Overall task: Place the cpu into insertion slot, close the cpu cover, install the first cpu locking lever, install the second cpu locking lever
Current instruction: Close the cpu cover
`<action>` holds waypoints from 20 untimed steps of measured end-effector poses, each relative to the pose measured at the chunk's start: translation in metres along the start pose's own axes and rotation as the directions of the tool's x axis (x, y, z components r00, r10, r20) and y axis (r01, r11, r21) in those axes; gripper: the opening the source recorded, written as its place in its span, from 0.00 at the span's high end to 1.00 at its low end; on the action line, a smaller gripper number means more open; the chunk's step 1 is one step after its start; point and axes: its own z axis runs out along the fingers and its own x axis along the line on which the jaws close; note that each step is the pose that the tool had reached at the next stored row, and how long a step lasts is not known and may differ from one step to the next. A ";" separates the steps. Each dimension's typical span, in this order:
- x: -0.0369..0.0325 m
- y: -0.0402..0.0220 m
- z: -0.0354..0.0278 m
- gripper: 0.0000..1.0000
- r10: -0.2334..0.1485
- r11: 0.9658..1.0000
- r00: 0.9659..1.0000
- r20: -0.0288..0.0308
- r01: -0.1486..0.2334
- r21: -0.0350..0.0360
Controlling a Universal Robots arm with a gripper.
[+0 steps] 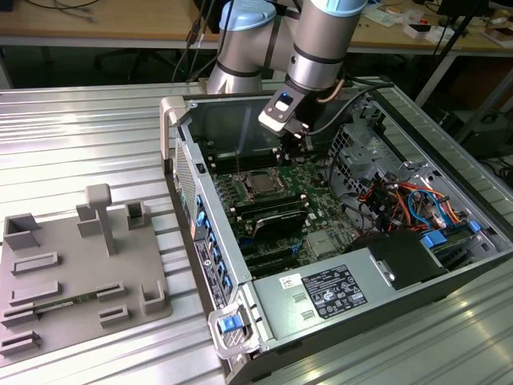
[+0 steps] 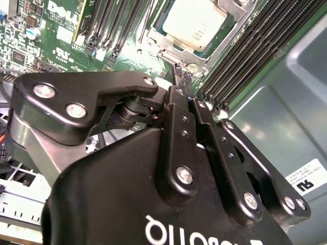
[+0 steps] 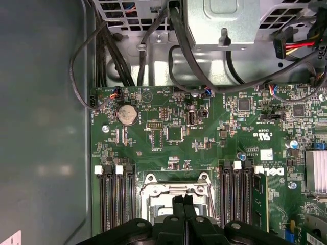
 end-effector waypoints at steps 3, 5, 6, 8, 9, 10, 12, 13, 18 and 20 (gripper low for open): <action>-0.0001 -0.0033 0.0000 0.89 0.000 1.000 1.000 0.000 0.000 0.000; -0.0001 -0.0062 0.0000 0.89 0.000 1.000 1.000 0.000 0.000 0.000; -0.0002 -0.0074 0.0000 0.89 0.000 1.000 1.000 0.000 0.000 0.000; -0.0002 -0.0097 0.0000 0.89 0.000 1.000 1.000 0.000 0.000 0.000; -0.0002 -0.0109 0.0000 0.89 0.000 1.000 1.000 0.000 0.000 0.000; -0.0002 -0.0118 0.0001 0.89 0.000 1.000 1.000 0.000 0.000 0.000; -0.0003 -0.0151 0.0002 0.89 0.000 1.000 1.000 0.000 0.000 0.000; -0.0004 -0.0162 0.0003 0.89 0.000 1.000 1.000 0.000 0.000 0.000; -0.0005 -0.0214 0.0005 0.89 -0.001 1.000 1.000 0.000 0.001 0.000; -0.0006 -0.0234 0.0006 0.89 -0.001 1.000 1.000 0.000 0.001 0.000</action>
